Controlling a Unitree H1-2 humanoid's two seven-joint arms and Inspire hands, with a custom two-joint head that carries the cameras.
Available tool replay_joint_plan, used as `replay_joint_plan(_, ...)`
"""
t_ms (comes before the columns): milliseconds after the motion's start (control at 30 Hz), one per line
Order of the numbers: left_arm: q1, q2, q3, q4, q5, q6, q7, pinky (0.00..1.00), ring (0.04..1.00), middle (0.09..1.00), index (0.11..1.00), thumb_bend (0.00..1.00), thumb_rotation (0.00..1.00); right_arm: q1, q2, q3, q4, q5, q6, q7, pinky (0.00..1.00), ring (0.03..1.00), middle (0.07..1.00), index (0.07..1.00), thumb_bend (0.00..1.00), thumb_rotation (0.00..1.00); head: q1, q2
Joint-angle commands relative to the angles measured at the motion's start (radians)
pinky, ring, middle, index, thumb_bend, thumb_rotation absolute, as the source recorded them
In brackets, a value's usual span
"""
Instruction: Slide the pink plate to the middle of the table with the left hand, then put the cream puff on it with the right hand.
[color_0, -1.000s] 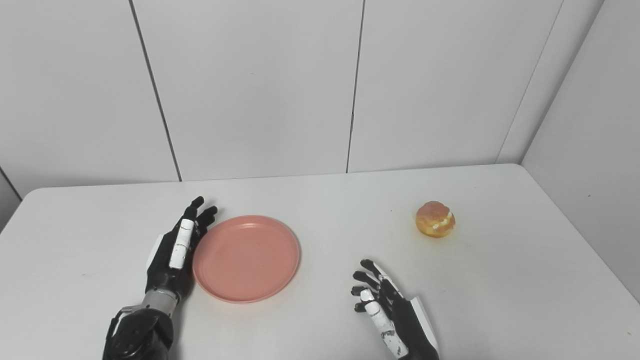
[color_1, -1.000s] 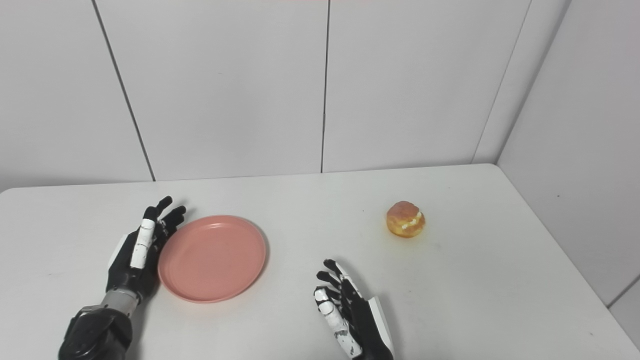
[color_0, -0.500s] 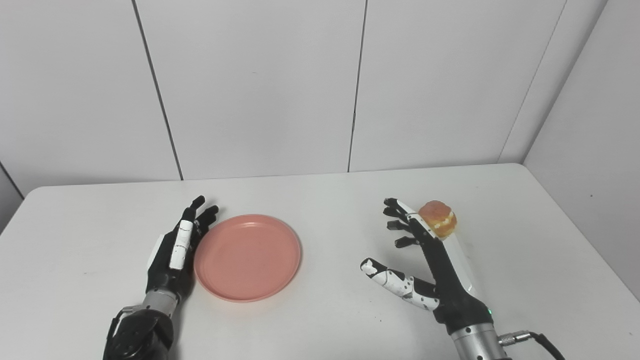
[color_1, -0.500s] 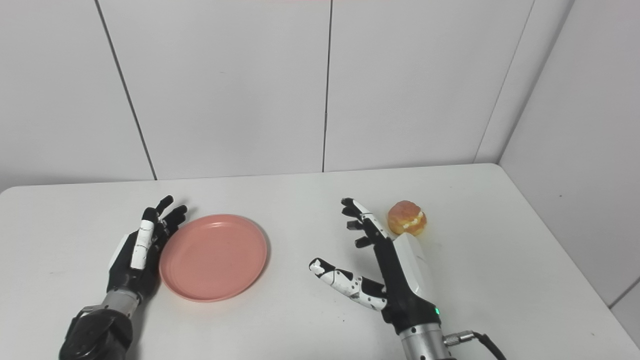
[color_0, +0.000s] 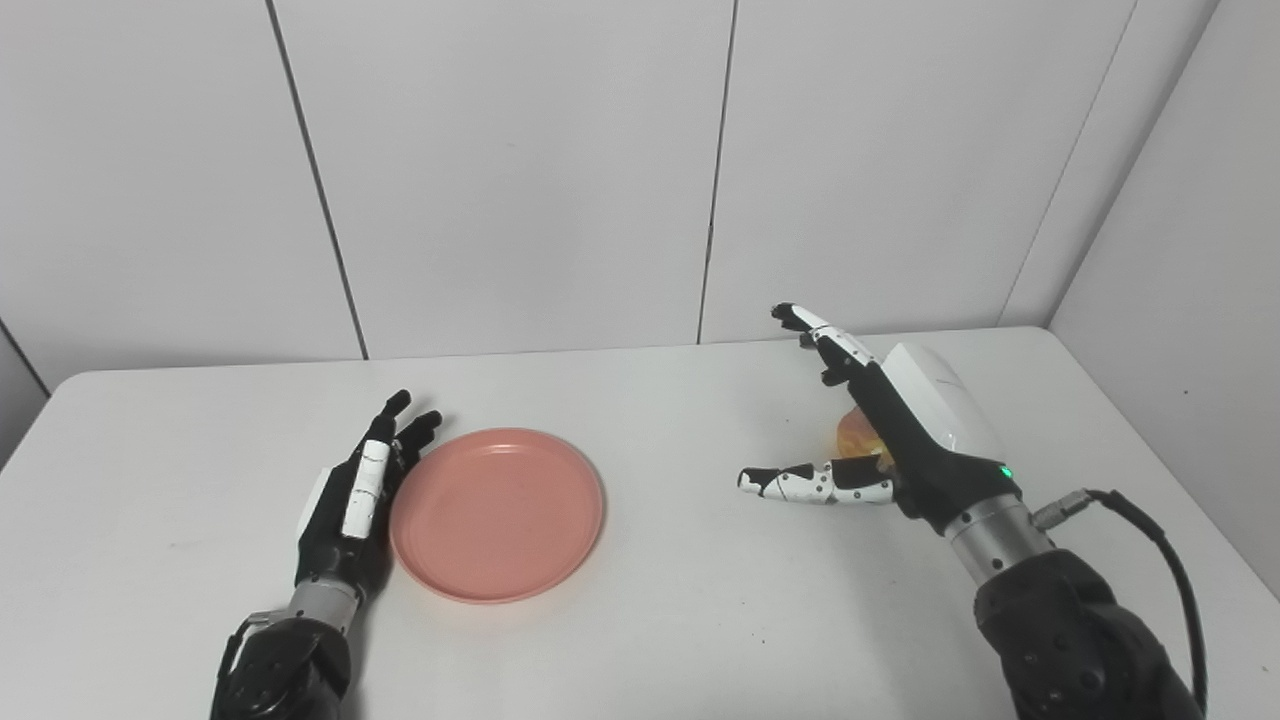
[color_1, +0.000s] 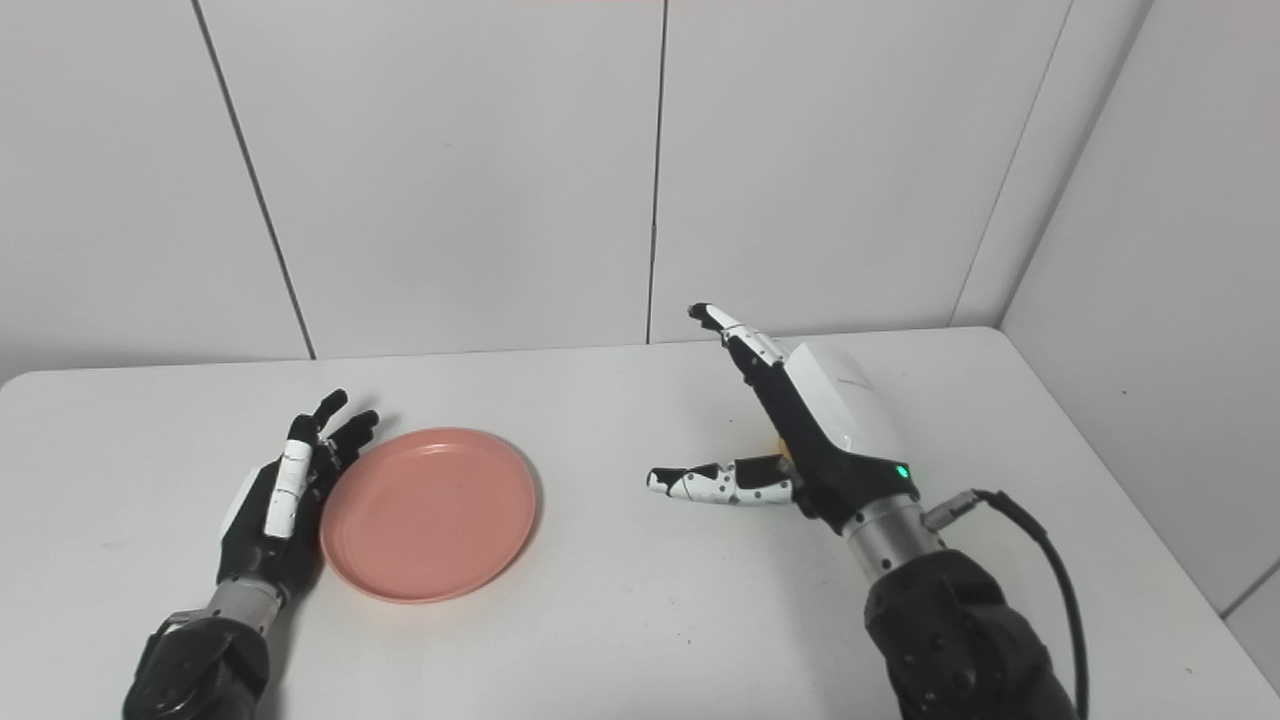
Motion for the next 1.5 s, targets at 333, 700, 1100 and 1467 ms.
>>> replay_joint_plan(333, -0.024, -0.008, -0.011, 0.015, -0.004, -0.01, -0.022, 1.0, 0.897, 0.839, 0.922, 0.87, 0.85, -0.178, -0.173, 0.017, 0.191, -0.114, 0.001, 0.086, 0.86, 0.877, 0.886, 0.843, 1.0, 0.39, 0.005, -0.003)
replay_joint_plan(700, -0.021, -0.007, -0.016, 0.01, 0.006, -0.002, -0.021, 1.0, 0.9, 0.834, 0.926, 0.88, 0.87, -0.247, -0.228, 0.044, 0.425, -0.124, -0.01, 0.096, 0.84, 0.872, 0.893, 0.843, 1.0, 0.4, 0.014, -0.006)
replay_joint_plan(1100, -0.017, -0.008, -0.02, -0.003, 0.008, 0.008, -0.021, 1.0, 0.882, 0.824, 0.927, 0.89, 0.86, -0.304, -0.229, 0.099, 0.629, -0.106, -0.056, 0.035, 0.8, 0.848, 0.868, 0.83, 1.0, 0.38, 0.029, -0.005)
replay_joint_plan(1467, -0.012, -0.003, -0.028, 0.01, 0.007, -0.014, -0.034, 1.0, 0.878, 0.82, 0.934, 0.87, 0.86, -0.33, -0.225, 0.152, 0.727, -0.096, -0.09, -0.03, 0.82, 0.858, 0.869, 0.817, 1.0, 0.39, 0.035, -0.002)
